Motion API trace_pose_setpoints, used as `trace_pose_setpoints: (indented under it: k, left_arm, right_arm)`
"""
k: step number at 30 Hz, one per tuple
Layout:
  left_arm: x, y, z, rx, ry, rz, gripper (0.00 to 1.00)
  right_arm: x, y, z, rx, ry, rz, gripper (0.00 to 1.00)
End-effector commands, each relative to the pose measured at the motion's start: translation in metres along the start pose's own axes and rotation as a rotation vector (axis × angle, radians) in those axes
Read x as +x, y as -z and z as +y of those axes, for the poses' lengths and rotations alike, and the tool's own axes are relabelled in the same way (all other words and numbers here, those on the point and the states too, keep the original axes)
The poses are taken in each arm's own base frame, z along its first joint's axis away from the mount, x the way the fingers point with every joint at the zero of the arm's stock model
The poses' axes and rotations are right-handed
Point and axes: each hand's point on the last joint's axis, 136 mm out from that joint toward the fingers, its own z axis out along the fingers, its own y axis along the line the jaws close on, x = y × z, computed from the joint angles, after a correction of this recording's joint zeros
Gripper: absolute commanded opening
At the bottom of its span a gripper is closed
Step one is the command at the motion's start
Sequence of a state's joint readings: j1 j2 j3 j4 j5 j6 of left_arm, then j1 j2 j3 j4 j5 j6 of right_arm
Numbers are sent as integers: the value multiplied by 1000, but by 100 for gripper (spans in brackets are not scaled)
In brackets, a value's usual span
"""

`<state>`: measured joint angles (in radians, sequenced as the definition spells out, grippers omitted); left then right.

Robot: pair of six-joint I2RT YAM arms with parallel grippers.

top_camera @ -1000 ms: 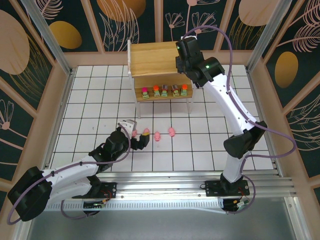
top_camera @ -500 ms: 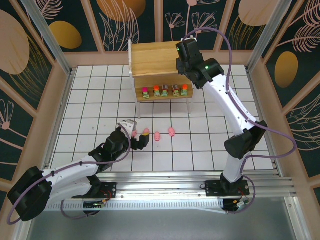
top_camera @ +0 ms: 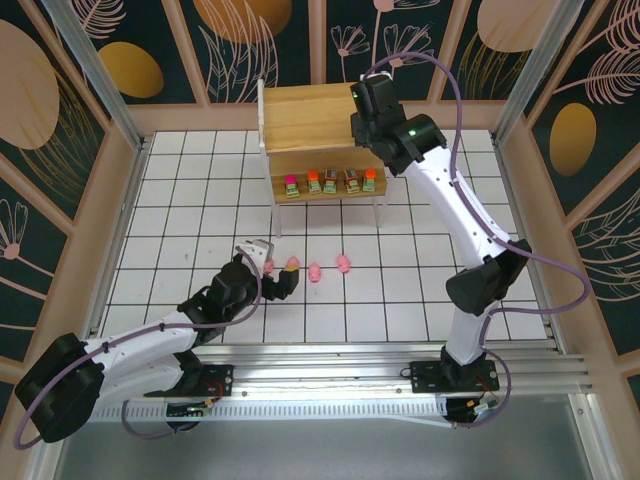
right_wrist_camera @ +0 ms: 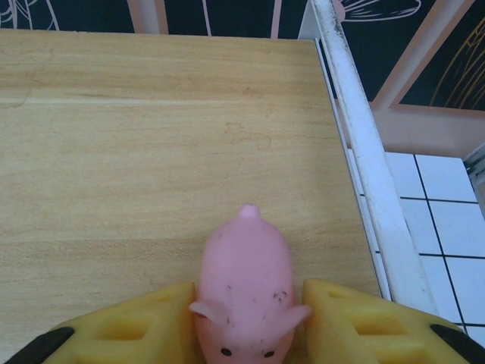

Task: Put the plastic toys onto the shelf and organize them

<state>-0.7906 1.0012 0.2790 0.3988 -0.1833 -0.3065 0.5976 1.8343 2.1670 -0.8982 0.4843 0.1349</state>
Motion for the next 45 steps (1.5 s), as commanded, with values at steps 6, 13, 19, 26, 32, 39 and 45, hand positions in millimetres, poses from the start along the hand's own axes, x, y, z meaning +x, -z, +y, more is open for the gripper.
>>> trace_pose_setpoints:
  k: [6, 13, 19, 26, 32, 39, 45]
  left_arm:
    - [1, 0, 2, -4, -16, 6, 97]
    - [0, -1, 3, -13, -15, 3, 97]
    - [0, 0, 13, -66, -8, -6, 98]
    - [-5, 4, 24, -129, 15, -29, 99]
    - [-10, 10, 33, -181, 41, -59, 99]
    - [-7, 9, 47, -270, 66, -47, 99]
    - [1, 0, 55, -337, 62, 3, 99]
  right_arm:
    - [-9, 3, -10, 31, 7, -16, 43]
    - [-27, 29, -20, 44, -23, -82, 43]
    - [-36, 62, -23, 57, -35, -144, 44]
    - [-24, 92, -8, 42, -13, -163, 45]
    - [3, 111, 13, -17, -13, -146, 45]
    - [60, 107, 36, -91, -17, -66, 45]
    - [116, 93, 51, -158, -50, 21, 45]
